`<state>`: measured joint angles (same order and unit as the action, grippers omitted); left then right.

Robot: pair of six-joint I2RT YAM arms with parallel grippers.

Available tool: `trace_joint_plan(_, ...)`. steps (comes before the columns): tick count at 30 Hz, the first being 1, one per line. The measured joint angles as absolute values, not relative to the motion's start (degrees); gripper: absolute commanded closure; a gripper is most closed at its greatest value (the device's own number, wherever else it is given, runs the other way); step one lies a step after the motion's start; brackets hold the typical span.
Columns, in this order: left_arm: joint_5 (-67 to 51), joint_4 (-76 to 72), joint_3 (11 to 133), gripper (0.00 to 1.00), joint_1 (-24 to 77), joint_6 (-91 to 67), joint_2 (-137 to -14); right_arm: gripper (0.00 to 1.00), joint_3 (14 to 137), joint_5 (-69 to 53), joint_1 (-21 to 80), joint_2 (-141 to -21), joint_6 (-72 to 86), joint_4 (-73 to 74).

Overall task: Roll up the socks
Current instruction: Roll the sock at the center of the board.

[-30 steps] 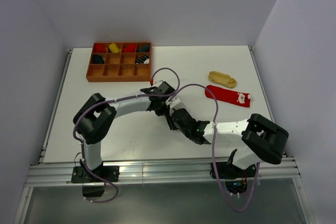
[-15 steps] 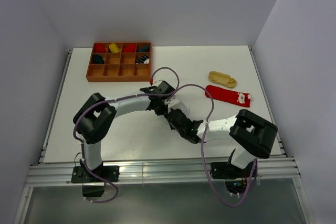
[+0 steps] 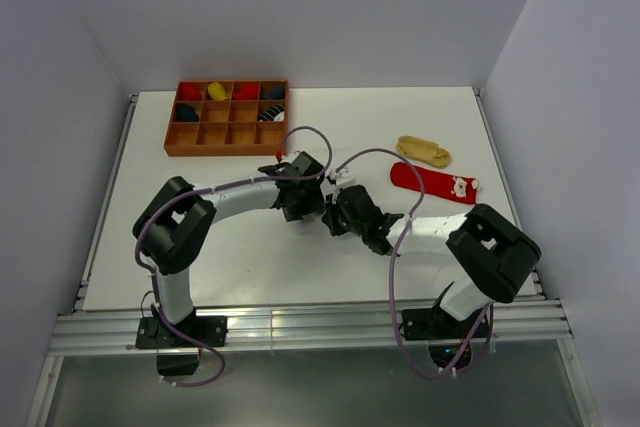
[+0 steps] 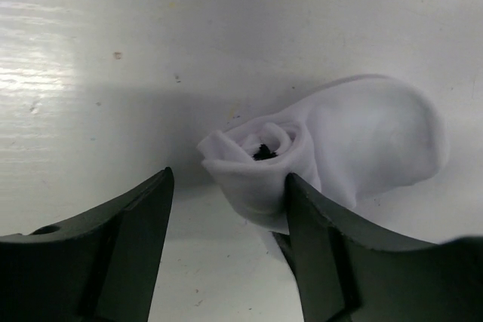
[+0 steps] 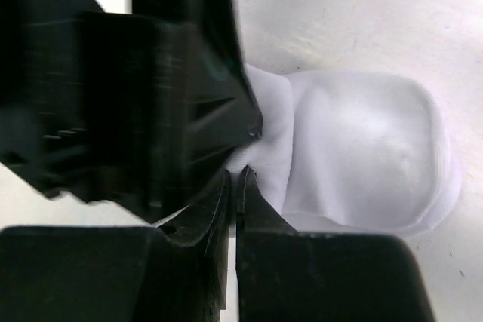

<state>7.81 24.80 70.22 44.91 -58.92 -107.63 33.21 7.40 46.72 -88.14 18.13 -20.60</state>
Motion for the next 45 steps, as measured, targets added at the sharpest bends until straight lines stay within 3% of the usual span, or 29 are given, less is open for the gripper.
trace_joint_plan(9, 8.6, 22.6, 63.0, 0.24, 41.2, -65.1, -98.7, 1.00, 33.4, -12.7, 36.0, -88.7, 20.9, -20.2)
trace_joint_plan(23, 8.5, 12.0, 53.6, 0.25, 41.5, -67.4, -90.4, 1.00, 32.5, -38.9, 20.3, -98.1, 33.2, -28.4)
trace_joint_plan(45, 5.7, 4.1, 55.4, 0.29, 44.3, -65.2, -100.1, 1.00, 33.7, -42.6, 17.9, -101.5, 40.4, -28.3)
